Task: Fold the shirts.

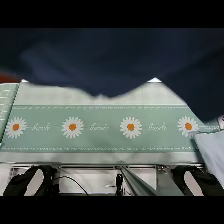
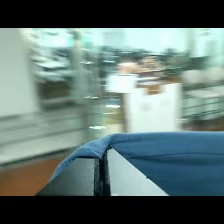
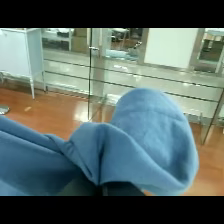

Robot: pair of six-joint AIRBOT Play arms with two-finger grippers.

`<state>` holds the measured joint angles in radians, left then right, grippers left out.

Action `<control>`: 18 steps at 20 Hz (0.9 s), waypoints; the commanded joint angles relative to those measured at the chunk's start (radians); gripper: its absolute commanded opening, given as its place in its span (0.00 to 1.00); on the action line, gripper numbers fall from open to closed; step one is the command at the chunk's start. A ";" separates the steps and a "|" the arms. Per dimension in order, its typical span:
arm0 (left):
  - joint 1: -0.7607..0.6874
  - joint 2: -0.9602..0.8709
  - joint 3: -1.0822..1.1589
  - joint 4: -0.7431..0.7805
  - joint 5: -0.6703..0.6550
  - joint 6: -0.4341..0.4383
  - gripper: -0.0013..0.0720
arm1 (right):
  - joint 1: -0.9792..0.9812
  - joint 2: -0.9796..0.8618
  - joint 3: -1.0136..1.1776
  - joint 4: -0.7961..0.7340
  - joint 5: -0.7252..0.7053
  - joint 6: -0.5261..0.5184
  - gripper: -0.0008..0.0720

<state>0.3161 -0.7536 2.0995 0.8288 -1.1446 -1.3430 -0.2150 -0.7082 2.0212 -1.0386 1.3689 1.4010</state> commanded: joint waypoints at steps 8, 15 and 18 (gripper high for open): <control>0.014 0.127 -0.382 0.164 -0.393 -0.124 0.04 | 0.000 0.138 -0.454 0.310 0.237 0.019 0.04; -0.017 0.018 -1.005 0.010 -0.085 0.034 0.04 | 0.001 0.069 -1.000 0.309 -0.017 -0.092 0.04; -0.096 -0.123 -1.056 0.008 0.112 0.078 0.04 | 0.001 -0.109 -1.050 0.365 -0.137 -0.175 0.04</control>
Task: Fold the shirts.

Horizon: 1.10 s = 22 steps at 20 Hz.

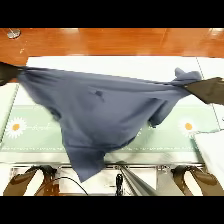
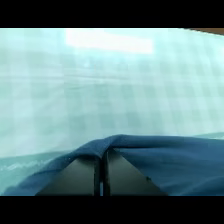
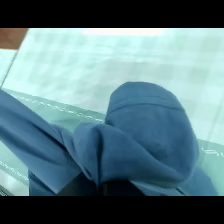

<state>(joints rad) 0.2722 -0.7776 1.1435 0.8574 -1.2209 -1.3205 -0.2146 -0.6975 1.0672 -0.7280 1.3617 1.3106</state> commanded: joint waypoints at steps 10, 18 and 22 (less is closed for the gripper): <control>-0.268 -0.486 -0.026 -0.020 0.589 0.052 0.04 | 0.122 -0.880 0.324 0.282 -0.485 -0.203 0.04; -0.280 -0.557 -0.027 -0.020 0.554 0.052 0.46 | 0.122 -1.139 0.533 0.277 -0.461 -0.047 0.84; -0.161 -0.555 0.041 0.005 0.289 -0.005 0.98 | -0.014 -1.071 0.533 0.249 -0.267 -0.046 0.87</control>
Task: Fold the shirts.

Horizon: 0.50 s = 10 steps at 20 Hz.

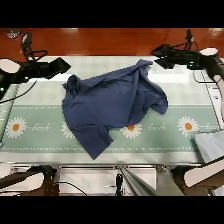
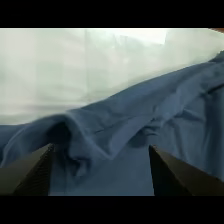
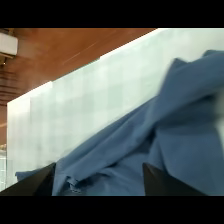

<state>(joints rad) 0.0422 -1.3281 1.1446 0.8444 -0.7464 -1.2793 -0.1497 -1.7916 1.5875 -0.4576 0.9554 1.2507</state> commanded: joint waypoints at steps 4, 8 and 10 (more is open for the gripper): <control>0.254 0.020 0.002 0.048 -0.536 -0.091 0.98 | -0.269 0.157 -0.023 -0.417 0.486 0.047 0.86; 0.262 0.188 -0.353 0.068 -0.485 -0.121 0.98 | -0.371 0.454 -0.482 -0.455 0.238 0.053 0.86; 0.257 0.277 -0.523 0.046 -0.430 -0.122 0.98 | -0.379 0.605 -0.747 -0.369 0.109 0.030 0.86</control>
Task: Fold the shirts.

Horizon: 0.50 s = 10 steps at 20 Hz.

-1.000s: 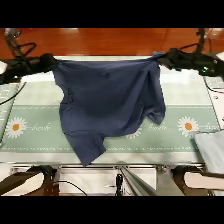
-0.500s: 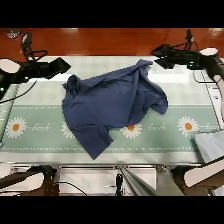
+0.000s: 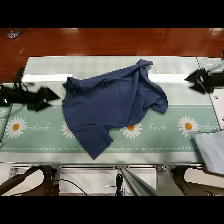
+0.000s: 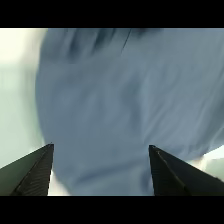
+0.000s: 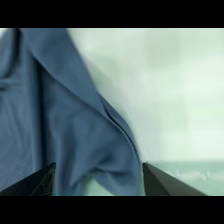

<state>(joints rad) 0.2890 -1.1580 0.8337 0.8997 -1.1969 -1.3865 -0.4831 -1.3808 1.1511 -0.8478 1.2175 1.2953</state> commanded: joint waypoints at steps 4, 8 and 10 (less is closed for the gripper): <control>0.020 0.178 -0.386 -0.062 0.053 -0.027 0.98 | -0.038 0.365 -0.559 0.151 -0.192 -0.087 0.86; 0.016 0.174 -0.461 -0.205 0.125 0.056 0.98 | 0.022 0.387 -0.584 0.160 -0.143 -0.103 0.86; 0.016 0.170 -0.470 -0.251 0.149 0.087 0.98 | 0.053 0.387 -0.584 0.161 -0.145 -0.096 0.86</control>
<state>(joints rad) 0.3050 -0.9928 0.4061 0.7364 -1.0927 -1.3479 -0.4664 -1.0153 0.5980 -0.7059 1.0672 1.2057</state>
